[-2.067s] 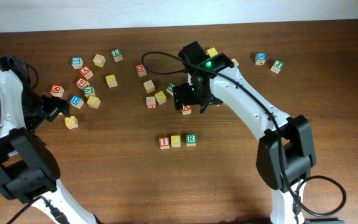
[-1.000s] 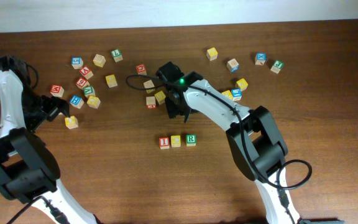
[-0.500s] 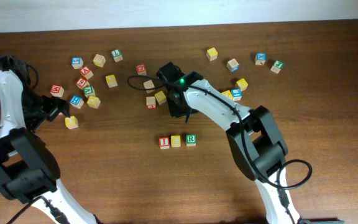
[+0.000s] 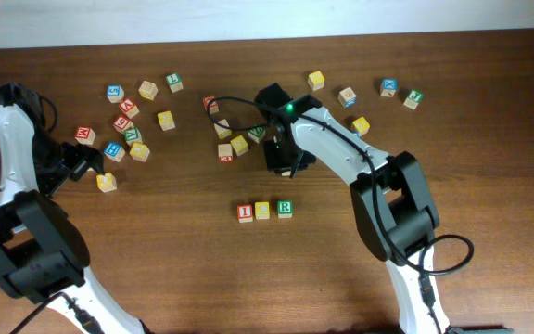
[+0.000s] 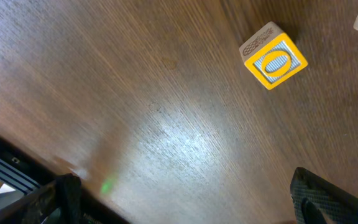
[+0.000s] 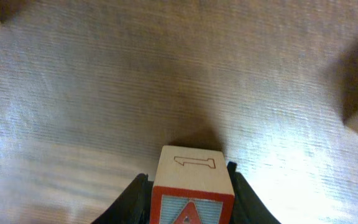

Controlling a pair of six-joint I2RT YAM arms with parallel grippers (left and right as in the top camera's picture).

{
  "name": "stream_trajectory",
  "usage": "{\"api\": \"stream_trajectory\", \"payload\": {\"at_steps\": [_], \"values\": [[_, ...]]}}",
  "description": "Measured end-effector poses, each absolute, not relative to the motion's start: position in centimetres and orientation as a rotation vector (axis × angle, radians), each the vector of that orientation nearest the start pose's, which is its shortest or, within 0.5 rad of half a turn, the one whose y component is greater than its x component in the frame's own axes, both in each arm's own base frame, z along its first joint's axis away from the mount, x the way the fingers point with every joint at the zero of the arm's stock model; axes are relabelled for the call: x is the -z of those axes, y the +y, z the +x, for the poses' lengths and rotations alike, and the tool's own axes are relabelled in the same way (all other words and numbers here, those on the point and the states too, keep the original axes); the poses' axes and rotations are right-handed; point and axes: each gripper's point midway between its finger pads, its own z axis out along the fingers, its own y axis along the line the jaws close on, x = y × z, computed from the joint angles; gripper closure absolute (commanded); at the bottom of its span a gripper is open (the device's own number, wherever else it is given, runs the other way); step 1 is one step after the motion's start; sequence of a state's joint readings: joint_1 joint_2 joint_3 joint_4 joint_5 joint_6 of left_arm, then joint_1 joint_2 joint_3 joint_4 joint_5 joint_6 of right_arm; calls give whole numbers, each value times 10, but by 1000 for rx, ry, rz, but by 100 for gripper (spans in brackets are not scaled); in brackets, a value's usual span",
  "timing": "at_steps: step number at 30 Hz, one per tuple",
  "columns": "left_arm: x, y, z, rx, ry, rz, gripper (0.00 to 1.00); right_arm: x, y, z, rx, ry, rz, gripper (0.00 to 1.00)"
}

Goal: Spell out ICRA
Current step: 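Lower the red A block right of the green R, open gripper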

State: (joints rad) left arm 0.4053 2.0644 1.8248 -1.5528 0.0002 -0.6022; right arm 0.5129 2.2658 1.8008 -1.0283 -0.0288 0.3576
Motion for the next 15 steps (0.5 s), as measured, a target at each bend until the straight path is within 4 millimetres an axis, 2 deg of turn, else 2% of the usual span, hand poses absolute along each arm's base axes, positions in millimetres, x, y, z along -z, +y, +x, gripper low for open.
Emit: {"api": "stream_trajectory", "payload": {"at_steps": [1,3,6,8,11,13,15], "values": [[-106,135,316,-36,2943,-1622,1,-19,225,390,-81,3088,-242,75],[-106,135,316,-36,2944,-1623,1,-41,218,380,-70,3104,-238,75],[-106,135,316,-36,2943,-1622,1,-92,203,356,-61,3125,-234,75],[-106,135,316,-36,2944,-1623,1,-102,191,335,-9,3198,-236,74],[-106,135,316,-36,2943,-1622,1,-93,186,327,15,3231,-235,74],[-106,135,316,-36,2944,-1623,1,-75,179,314,50,3286,-213,74],[-106,135,315,-36,2944,-1623,1,-63,178,314,30,3288,-184,74]]}}
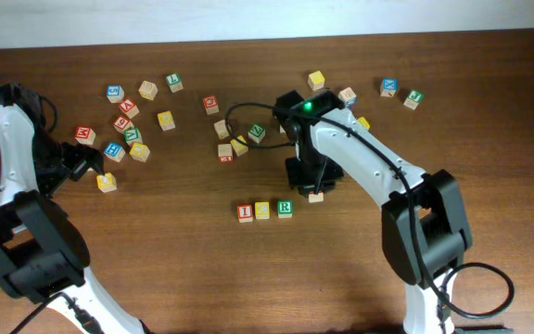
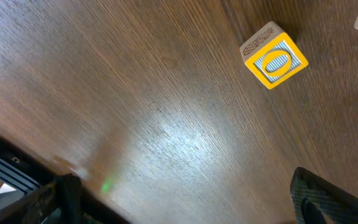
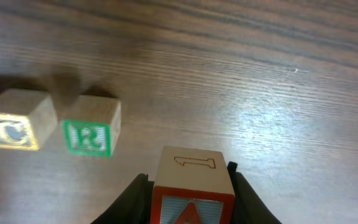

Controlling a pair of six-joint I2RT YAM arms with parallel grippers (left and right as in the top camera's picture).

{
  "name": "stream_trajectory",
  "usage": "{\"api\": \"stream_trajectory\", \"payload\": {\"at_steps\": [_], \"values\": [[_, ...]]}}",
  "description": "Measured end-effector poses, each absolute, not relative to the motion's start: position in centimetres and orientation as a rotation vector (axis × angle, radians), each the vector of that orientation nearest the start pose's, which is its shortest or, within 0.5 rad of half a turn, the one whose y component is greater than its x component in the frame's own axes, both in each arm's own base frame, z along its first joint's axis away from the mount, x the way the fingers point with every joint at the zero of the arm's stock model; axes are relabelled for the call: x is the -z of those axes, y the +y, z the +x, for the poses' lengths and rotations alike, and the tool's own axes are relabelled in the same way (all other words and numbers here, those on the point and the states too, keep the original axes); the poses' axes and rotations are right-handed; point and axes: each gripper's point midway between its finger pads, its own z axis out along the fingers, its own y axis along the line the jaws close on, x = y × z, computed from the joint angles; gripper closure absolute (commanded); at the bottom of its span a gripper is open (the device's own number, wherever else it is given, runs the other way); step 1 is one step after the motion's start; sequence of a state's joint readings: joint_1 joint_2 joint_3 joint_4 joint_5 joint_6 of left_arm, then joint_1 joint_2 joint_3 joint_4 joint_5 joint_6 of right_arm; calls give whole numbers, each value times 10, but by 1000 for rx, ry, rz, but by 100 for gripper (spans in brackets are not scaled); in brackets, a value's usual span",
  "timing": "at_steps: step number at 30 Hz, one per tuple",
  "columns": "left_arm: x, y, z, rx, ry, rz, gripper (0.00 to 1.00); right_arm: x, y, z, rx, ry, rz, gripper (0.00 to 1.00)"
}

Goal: Spell out ICRA
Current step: 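Lower the red A block right of the green R, open gripper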

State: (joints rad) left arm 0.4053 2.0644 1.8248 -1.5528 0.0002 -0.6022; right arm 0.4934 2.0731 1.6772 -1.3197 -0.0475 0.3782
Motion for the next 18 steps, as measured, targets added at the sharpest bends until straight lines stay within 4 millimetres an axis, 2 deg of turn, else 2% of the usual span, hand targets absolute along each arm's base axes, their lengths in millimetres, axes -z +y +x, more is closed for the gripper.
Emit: {"api": "stream_trajectory", "payload": {"at_steps": [2,8,10,11,18], "values": [[-106,135,316,-36,2943,-1622,1,-45,179,310,-5,3299,-158,74],[-106,135,316,-36,2944,-1623,1,-13,183,304,-83,3291,-147,74],[-106,135,315,-36,2944,-1623,1,-11,184,304,-91,3288,-147,74],[-106,135,316,-36,2944,-1623,1,-10,185,305,-96,3284,-148,70],[-106,135,316,-36,2944,-1623,1,-10,187,307,-110,3275,-148,69]]}}
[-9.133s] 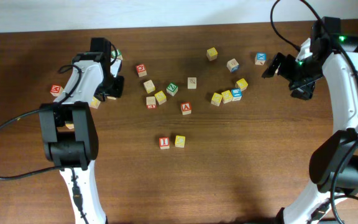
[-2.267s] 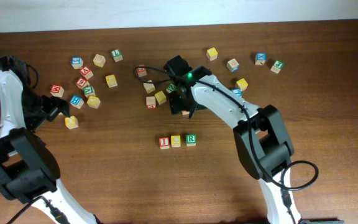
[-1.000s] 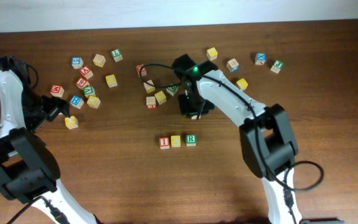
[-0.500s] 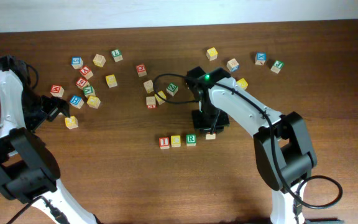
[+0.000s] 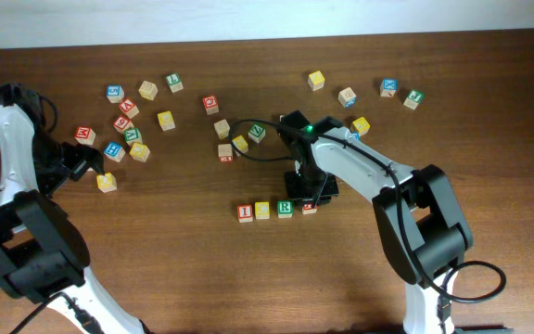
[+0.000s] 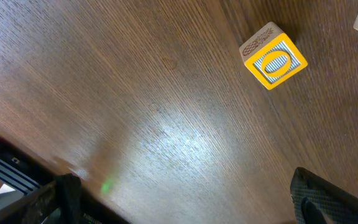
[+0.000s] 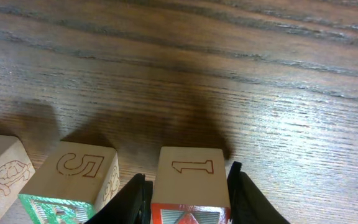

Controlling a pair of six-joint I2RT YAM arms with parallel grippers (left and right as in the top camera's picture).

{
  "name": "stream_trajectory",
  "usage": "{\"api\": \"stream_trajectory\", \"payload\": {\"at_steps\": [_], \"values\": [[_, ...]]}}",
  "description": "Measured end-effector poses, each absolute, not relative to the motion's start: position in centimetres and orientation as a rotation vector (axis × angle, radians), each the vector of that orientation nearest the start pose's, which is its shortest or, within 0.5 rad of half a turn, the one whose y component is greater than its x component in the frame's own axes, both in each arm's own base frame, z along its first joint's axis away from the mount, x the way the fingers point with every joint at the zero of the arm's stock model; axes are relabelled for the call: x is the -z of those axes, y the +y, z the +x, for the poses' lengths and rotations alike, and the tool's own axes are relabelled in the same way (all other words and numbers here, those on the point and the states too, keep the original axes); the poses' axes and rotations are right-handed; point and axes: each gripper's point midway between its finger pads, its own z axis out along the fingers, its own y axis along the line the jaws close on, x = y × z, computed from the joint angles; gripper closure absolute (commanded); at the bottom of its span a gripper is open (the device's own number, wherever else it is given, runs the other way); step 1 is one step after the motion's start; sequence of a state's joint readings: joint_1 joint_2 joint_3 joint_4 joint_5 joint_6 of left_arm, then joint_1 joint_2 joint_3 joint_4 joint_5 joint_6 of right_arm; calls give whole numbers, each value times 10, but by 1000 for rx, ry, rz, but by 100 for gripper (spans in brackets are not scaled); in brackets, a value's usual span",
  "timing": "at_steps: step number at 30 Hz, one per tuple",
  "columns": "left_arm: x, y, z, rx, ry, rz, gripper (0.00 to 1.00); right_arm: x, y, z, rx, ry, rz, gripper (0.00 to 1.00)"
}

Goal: Spell out ICRA
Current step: 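Lower the red A block right of the green R, open gripper, then lift the right gripper away and raise the left gripper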

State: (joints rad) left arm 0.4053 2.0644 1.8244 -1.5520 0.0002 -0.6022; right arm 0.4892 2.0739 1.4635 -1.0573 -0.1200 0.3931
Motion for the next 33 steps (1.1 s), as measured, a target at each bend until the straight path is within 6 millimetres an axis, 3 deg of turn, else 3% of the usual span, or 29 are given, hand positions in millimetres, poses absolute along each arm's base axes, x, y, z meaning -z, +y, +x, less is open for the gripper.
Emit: {"api": "stream_trajectory", "payload": {"at_steps": [8,23,27,33], "values": [[-106,135,316,-36,2944,-1623,1,-13,197,295,-229,3330,-138,69],[-106,136,317,-35,2939,-1620,1,-11,189,298,-147,3313,-165,69],[-106,136,317,-35,2940,-1620,1,-11,188,297,-145,3316,-173,54],[-106,136,317,-35,2940,-1620,1,-19,187,294,-128,3340,-179,51]]}}
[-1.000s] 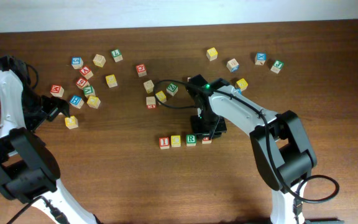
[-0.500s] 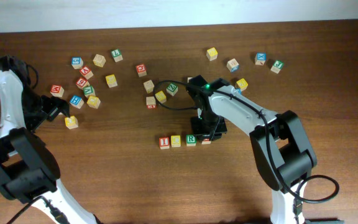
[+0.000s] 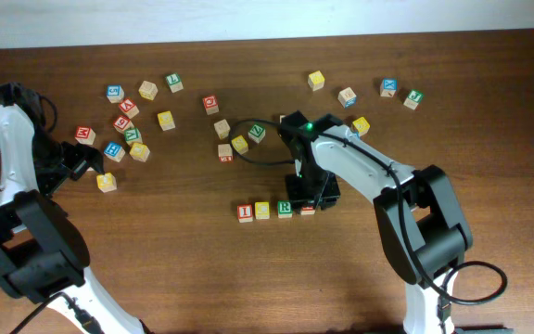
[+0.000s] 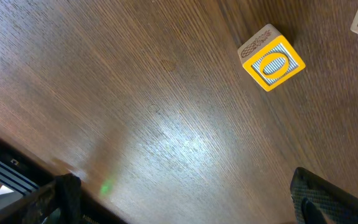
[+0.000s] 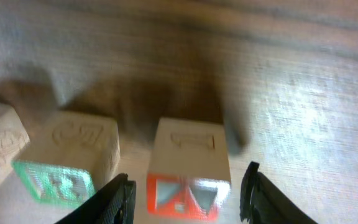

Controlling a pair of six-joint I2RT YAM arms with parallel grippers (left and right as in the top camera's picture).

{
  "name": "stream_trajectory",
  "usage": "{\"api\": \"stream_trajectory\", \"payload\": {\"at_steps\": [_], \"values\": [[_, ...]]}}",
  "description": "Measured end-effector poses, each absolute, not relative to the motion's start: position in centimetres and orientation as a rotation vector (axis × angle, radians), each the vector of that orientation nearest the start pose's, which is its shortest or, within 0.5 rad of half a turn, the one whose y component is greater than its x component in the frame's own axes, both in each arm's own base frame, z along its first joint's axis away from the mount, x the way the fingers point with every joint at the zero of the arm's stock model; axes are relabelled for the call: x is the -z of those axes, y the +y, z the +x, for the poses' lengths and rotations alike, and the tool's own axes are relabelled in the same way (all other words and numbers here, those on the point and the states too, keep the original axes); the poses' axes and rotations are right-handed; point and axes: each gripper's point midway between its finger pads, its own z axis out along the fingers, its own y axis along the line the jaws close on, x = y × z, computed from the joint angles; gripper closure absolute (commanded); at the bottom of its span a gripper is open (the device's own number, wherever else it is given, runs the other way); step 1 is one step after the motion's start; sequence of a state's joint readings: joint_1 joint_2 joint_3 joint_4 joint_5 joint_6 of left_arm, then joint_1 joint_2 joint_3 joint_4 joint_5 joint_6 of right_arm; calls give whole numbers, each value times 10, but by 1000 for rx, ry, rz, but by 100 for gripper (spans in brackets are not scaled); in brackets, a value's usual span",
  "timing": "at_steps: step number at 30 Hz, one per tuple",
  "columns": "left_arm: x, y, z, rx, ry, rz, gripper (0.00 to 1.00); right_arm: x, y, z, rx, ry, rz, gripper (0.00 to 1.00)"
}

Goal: Spell out ICRA
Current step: 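Lift the right gripper away and raise the left gripper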

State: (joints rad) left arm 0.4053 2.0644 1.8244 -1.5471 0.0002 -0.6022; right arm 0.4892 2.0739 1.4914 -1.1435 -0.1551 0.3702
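On the brown table (image 3: 156,260) stands a row of blocks: a red I (image 3: 245,212), a yellow C (image 3: 262,211), a green R (image 3: 285,209) and a red A block (image 3: 308,209). In the right wrist view the A block (image 5: 188,171) rests on the wood just right of the green R block (image 5: 73,158). My right gripper (image 5: 188,196) is open, with one finger (image 5: 120,199) on each side of the A block and a gap to it. My left gripper (image 4: 185,205) is open over bare wood at the far left, near a yellow O block (image 4: 271,57).
Loose letter blocks lie scattered at the back: a cluster at the left (image 3: 128,121), a few in the middle (image 3: 230,139) and more at the right (image 3: 378,93). The right arm's cable (image 3: 248,125) loops over the middle ones.
My right gripper has opened and let go of the red A block, which now stands on the table beside the green R. The left arm has not moved.
My right gripper was shut on the red A block above the table near the middle cluster. Then it held the block to the right of the I, C, R row. Then the block sat beside the R, still gripped. Now it is released there.
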Motion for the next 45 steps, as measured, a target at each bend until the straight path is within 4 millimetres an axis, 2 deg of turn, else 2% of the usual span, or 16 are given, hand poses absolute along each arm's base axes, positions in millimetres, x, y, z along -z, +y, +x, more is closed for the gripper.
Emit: {"api": "stream_trajectory", "payload": {"at_steps": [4,6,8,9,10,12,13,14,16,20,22,26,34,39,41,45], "values": [[-106,136,317,-35,2938,-1619,1,-48,188,303,-104,3335,-181,50],[-106,136,317,-35,2938,-1619,1,-70,190,307,-99,3330,-189,50],[-106,136,317,-35,2939,-1620,1,-95,187,308,-68,3335,-199,50],[-106,136,317,-35,2940,-1620,1,-116,182,308,-29,3326,-203,48],[-106,136,317,-35,2938,-1620,1,-124,179,308,-10,3323,-204,47],[-105,136,317,-35,2939,-1620,1,-161,172,310,-4,3236,-204,43],[-105,136,317,-36,2938,-1619,1,-188,166,305,-21,3166,-202,39],[-106,136,317,-35,2940,-1620,1,-199,163,301,-34,3140,-202,37],[-105,136,317,-35,2939,-1620,1,-246,148,283,-87,3024,-180,33],[-105,136,317,-36,2939,-1620,1,-298,128,256,-170,2853,-155,20],[-105,136,317,-35,2939,-1620,1,-298,121,241,-172,2849,-156,1],[-105,136,317,-36,2939,-1620,1,-282,106,211,-154,2898,-105,2],[-105,136,317,-35,2939,-1620,1,-286,107,205,-207,2888,-31,2],[-105,136,317,-35,2939,-1620,1,-296,121,232,-286,2764,-27,2],[-105,136,317,-35,2939,-1620,1,-297,117,242,-238,2730,-12,2],[-105,136,317,-35,2939,-1620,1,-278,112,263,-88,2770,7,2]]}}
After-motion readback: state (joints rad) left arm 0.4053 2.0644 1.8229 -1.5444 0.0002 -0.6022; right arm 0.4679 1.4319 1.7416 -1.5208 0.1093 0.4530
